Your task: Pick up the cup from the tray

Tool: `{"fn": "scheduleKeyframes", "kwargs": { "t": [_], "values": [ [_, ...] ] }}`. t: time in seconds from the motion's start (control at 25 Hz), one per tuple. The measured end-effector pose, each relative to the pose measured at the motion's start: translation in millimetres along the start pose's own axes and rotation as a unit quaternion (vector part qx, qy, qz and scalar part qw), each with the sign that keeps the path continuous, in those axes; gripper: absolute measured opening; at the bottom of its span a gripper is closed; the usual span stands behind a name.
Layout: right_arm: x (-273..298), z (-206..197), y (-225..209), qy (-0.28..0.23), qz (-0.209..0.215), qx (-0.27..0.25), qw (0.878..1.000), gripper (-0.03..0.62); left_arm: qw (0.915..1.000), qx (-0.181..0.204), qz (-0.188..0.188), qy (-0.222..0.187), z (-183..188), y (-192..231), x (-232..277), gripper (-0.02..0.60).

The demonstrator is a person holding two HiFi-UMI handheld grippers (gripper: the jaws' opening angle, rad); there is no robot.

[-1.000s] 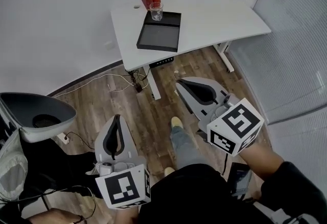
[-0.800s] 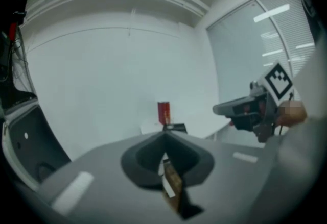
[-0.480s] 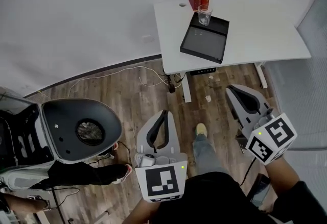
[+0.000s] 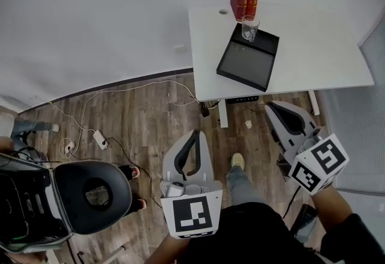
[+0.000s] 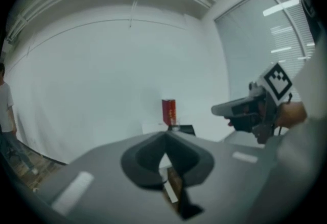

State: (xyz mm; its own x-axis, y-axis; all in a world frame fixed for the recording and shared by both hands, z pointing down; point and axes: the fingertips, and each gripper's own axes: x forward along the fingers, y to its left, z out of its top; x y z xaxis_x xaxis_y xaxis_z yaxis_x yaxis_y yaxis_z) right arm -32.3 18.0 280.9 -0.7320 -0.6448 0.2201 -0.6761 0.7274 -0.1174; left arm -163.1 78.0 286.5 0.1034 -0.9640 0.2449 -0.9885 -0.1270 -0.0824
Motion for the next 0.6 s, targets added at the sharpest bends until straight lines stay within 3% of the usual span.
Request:
{"fn": "scheduleKeyframes", "kwargs": {
  "t": [0.16, 0.6],
  "values": [
    [3, 4, -4, -0.004, 0.010, -0.003, 1.000, 0.014, 1.0000, 0.002, 0.009, -0.001, 2, -1, 4, 0.003],
    [42, 18, -78, 0.011, 0.020, 0.018, 1.000, 0.014, 0.9997, -0.002, 0.013, 0.022, 25, -11, 82, 0.003]
  ]
}}
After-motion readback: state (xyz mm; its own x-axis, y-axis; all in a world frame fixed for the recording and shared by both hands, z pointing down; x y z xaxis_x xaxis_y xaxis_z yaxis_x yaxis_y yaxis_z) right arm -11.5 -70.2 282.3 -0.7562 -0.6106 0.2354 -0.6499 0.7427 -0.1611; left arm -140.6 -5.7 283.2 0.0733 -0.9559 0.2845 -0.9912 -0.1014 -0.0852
